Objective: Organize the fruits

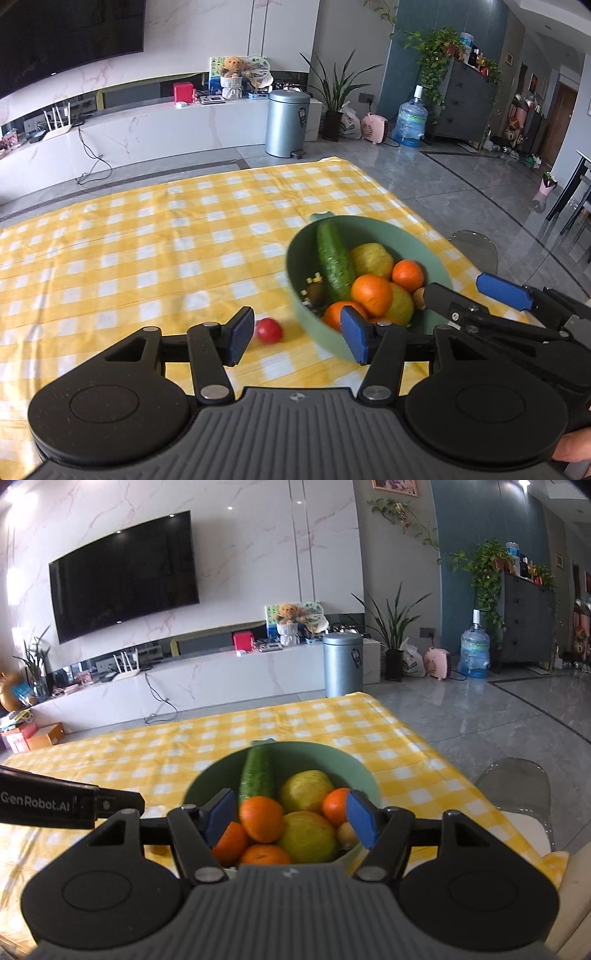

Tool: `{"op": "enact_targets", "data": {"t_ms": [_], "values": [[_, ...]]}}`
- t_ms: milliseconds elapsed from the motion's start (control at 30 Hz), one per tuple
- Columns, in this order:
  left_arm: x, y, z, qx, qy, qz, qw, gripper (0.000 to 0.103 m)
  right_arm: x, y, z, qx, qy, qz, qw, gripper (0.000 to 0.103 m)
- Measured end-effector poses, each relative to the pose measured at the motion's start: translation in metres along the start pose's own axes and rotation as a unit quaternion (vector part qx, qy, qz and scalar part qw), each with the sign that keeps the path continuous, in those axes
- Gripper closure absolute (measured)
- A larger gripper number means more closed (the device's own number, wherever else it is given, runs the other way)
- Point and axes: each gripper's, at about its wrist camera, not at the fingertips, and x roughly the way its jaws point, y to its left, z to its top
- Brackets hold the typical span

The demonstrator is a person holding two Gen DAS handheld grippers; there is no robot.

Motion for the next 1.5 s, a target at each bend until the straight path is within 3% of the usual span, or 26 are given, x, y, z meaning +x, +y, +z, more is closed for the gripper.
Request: {"op": "enact_targets", "data": {"t_ms": [367, 433, 633, 1000, 1167, 1267, 1500], "values": [[-0.018, 0.039, -0.017, -0.013, 0.0, 0.005, 0.9999, 0.04, -0.007, 0.054, -0.018, -0.045, 0.014, 0.058, 0.997, 0.04], [-0.018, 0.046, -0.02, -0.015, -0.001, 0.002, 0.9999, 0.04, -0.006, 0.064, -0.021, -0.058, 0.017, 0.068, 0.996, 0.047], [-0.012, 0.066, -0.031, -0.03, 0.003, -0.002, 0.9995, 0.04, 0.004, 0.085, -0.03, -0.088, 0.037, 0.079, 0.992, 0.052], [0.007, 0.092, -0.045, -0.061, 0.003, -0.024, 0.9979, 0.042, 0.035, 0.097, -0.038, -0.09, 0.081, 0.072, 0.99, 0.063], [0.026, 0.098, -0.048, -0.072, 0.018, -0.047, 0.9962, 0.05, 0.049, 0.096, -0.039, -0.074, 0.1, 0.066, 0.99, 0.069], [0.039, 0.095, -0.047, -0.062, 0.031, -0.054, 0.9961, 0.055, 0.058, 0.098, -0.041, -0.078, 0.112, 0.062, 0.989, 0.073], [0.067, 0.093, -0.04, -0.049, 0.054, -0.056, 0.9958, 0.056, 0.078, 0.1, -0.043, -0.06, 0.147, 0.051, 0.986, 0.078]]}}
